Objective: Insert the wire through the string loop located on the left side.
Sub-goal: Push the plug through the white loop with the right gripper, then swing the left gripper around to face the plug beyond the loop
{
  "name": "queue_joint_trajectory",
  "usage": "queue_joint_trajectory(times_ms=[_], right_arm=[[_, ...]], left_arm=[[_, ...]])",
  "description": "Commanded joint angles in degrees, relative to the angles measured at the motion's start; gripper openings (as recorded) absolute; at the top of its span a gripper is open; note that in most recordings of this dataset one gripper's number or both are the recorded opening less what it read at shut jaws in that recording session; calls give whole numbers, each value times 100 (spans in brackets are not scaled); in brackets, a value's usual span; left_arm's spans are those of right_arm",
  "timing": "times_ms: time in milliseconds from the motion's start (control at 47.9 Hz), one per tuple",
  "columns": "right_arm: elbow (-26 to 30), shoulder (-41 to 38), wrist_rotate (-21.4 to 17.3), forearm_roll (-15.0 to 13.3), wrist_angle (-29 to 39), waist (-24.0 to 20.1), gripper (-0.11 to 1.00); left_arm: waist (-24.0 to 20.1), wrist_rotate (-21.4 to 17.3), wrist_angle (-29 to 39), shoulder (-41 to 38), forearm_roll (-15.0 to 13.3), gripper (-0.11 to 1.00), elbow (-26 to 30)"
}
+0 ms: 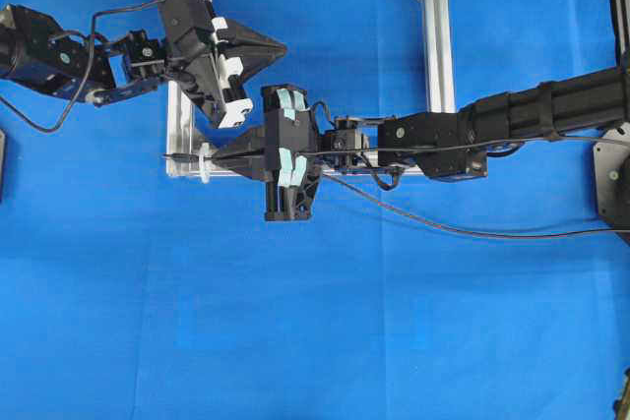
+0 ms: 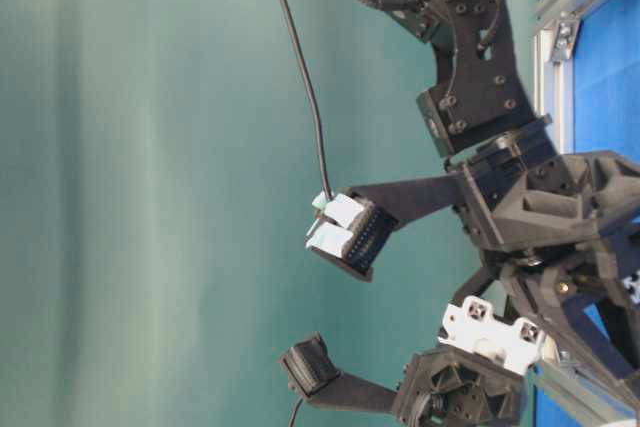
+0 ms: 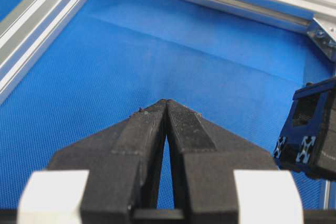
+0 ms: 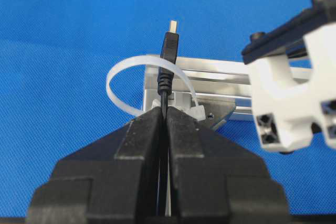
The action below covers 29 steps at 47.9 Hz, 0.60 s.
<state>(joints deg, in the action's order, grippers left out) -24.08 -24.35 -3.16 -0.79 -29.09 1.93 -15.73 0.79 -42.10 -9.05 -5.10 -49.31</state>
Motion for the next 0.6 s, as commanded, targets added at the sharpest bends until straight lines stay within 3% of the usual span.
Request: queue_joint_trajectory(times_ms=[0, 584], right_arm=[[97, 114, 0, -9, -26, 0, 0], [79, 114, 0, 0, -26, -9, 0]], left_arm=[[0, 9, -79, 264, 26, 0, -44], [-624, -18, -360, 1608, 18, 0, -2039]])
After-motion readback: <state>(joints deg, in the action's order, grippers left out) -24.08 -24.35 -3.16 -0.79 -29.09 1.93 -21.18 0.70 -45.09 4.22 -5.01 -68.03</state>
